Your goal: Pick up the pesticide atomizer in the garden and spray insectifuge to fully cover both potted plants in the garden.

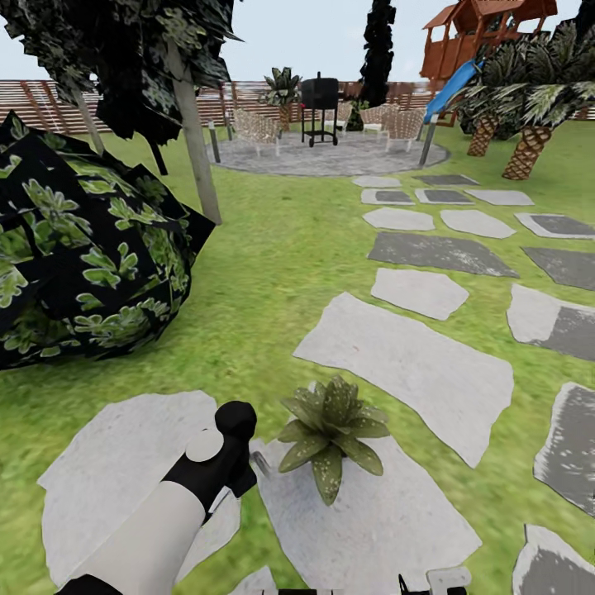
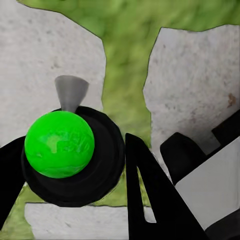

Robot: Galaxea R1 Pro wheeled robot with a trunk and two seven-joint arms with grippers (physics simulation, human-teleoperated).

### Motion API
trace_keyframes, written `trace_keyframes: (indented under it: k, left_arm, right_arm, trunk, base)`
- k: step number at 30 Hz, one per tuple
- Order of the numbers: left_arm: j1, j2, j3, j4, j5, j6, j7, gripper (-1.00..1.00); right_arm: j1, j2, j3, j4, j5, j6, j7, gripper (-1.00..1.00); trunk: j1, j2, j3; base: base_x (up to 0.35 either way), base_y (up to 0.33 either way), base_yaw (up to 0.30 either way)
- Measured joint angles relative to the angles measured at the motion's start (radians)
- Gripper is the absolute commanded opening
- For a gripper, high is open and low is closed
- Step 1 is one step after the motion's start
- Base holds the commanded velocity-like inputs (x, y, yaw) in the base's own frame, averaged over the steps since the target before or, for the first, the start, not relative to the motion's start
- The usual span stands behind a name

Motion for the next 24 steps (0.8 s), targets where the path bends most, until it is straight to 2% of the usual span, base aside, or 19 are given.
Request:
trace_keyframes:
  k: [4, 14, 20, 24]
  left_arm:
    - [0.0, 0.001, -0.001, 0.0, -0.002, 0.0, 0.001, -1.0]
    - [-0.008, 0.0, -0.008, -0.003, 0.0, -0.004, 0.001, -1.0]
    - [-0.066, -0.003, -0.008, -0.042, -0.002, -0.007, -0.004, -1.0]
    - [-0.07, -0.002, -0.008, -0.04, 0.0, -0.008, -0.004, -1.0]
  right_arm:
    - [0.0, 0.0, 0.0, 0.0, 0.0, 0.0, 0.0, 1.0]
    - [0.0, 0.0, 0.0, 0.001, 0.0, -0.001, -0.001, 1.0]
    - [0.0, 0.0, 0.0, -0.001, 0.0, -0.001, -0.001, 1.0]
    - [0.0, 0.0, 0.0, 0.0, 0.0, -0.001, -0.001, 1.0]
  trunk:
    - [0.0, 0.0, 0.0]
    - [0.0, 0.0, 0.0]
    - [0.0, 0.0, 0.0]
    - [0.0, 0.0, 0.0]
  base:
    - [0.011, 0.25, -0.208]
    - [0.001, 0.017, -0.013]
    - [0.0, 0.0, -0.001]
    - [0.0, 0.024, -0.144]
